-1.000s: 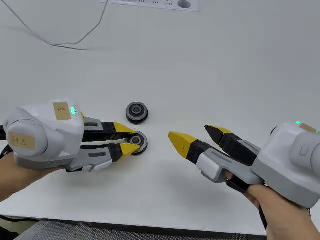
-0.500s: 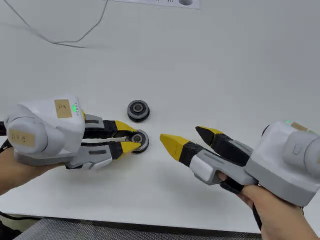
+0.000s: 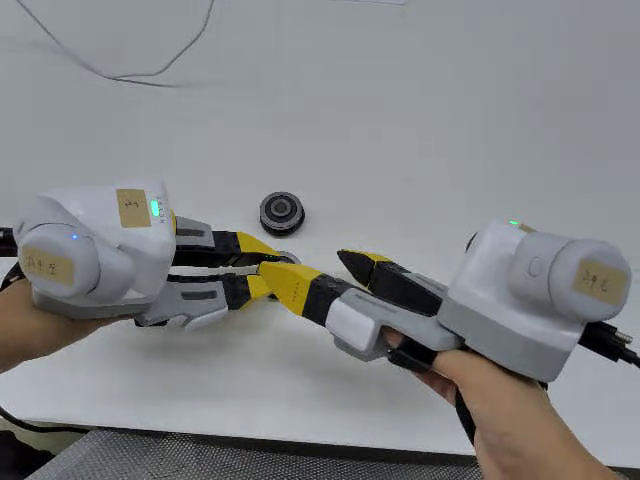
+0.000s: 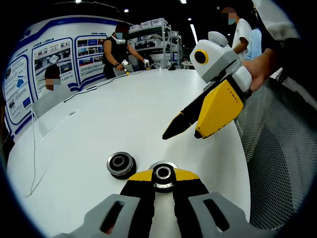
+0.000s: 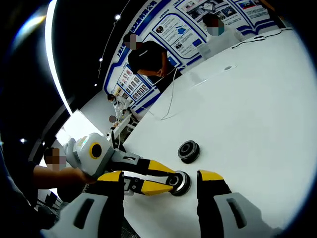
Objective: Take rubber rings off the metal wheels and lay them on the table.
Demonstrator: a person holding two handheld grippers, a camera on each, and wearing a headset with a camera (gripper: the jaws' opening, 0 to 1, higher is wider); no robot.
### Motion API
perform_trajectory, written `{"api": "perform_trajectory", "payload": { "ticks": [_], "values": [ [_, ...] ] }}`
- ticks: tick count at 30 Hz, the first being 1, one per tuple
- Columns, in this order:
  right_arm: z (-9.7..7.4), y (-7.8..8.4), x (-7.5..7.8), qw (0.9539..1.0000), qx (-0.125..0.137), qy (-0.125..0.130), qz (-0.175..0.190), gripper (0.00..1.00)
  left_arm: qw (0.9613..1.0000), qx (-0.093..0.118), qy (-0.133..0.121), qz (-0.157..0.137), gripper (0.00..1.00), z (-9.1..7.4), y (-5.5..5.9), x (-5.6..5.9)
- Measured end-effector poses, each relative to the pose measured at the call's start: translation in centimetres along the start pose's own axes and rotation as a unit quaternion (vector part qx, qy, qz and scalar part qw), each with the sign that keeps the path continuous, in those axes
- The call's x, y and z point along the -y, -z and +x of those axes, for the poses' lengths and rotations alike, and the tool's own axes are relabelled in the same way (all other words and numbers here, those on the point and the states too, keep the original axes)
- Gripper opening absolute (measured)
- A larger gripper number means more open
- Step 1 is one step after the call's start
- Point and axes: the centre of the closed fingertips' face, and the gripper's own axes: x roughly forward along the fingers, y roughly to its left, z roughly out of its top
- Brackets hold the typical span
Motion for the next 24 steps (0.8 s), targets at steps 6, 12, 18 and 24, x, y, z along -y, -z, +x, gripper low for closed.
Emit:
{"api": "perform_trajectory", "payload": {
  "ticks": [6,12,18,24],
  "values": [
    [1.1,0.7,-0.2,0.9991,-0.019,-0.006,0.036,0.61,0.9999,-0.002,0.005,0.011,0.13,0.0,0.0,0.0],
    [1.6,1.5,0.0,0.9983,-0.038,-0.002,0.044,0.61,0.9999,-0.003,0.007,0.013,0.13,0.1,0.0,0.0],
    [1.9,2.0,0.1,0.9970,-0.050,-0.001,0.058,0.61,0.9999,-0.004,0.008,0.014,0.13,0.1,0.1,-0.1],
    [2.1,2.2,0.3,0.9949,-0.052,0.001,0.086,0.62,0.9998,-0.005,0.008,0.015,0.13,0.1,-0.1,0.0]
  ]
}}
